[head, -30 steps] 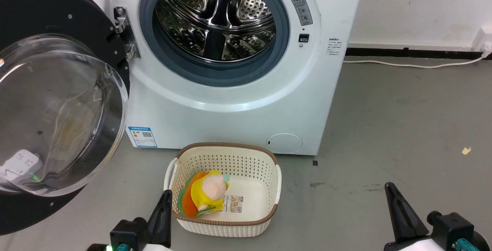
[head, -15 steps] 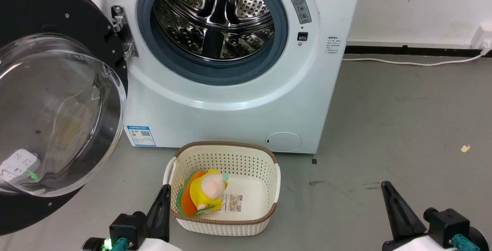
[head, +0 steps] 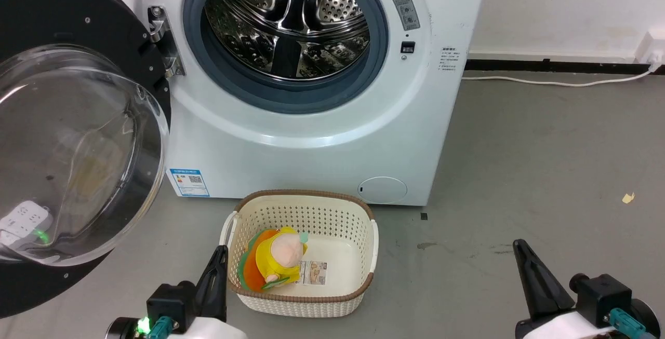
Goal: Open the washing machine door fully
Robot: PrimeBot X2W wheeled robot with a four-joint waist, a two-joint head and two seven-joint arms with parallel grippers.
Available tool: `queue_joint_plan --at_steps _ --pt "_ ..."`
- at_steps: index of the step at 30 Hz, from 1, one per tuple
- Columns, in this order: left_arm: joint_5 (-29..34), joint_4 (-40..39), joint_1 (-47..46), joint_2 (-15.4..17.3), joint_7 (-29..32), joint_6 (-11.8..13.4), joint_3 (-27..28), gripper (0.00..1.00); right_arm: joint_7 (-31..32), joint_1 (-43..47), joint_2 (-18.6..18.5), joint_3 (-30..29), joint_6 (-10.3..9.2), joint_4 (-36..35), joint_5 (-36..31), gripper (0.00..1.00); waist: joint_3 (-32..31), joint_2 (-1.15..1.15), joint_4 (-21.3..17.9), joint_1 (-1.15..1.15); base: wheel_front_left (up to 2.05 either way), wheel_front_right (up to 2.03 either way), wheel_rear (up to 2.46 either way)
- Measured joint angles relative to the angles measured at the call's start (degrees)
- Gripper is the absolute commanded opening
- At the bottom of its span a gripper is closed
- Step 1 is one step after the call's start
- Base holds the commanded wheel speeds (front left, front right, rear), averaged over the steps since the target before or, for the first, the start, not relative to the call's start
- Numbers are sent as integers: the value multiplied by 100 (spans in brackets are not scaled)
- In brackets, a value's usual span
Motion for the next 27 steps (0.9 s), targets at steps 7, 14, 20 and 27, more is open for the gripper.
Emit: queue_joint_plan --at_steps 7,14,20,27 --pt "69 -41 -16 -53 96 -27 93 0 92 -6 0 8 0 -29 -47 0 13 0 -9 0 0 0 0" --pt "167 -76 -19 -73 175 -54 169 0 175 -12 0 13 0 -52 -64 0 26 0 -18 0 0 0 0" --pt "266 -118 -22 -96 244 -88 230 0 240 -26 0 18 0 -78 -109 0 37 0 -27 0 0 0 0" --pt "369 -157 -30 -132 307 -104 331 0 326 -65 0 24 0 -111 -149 0 50 0 -35 0 0 0 0"
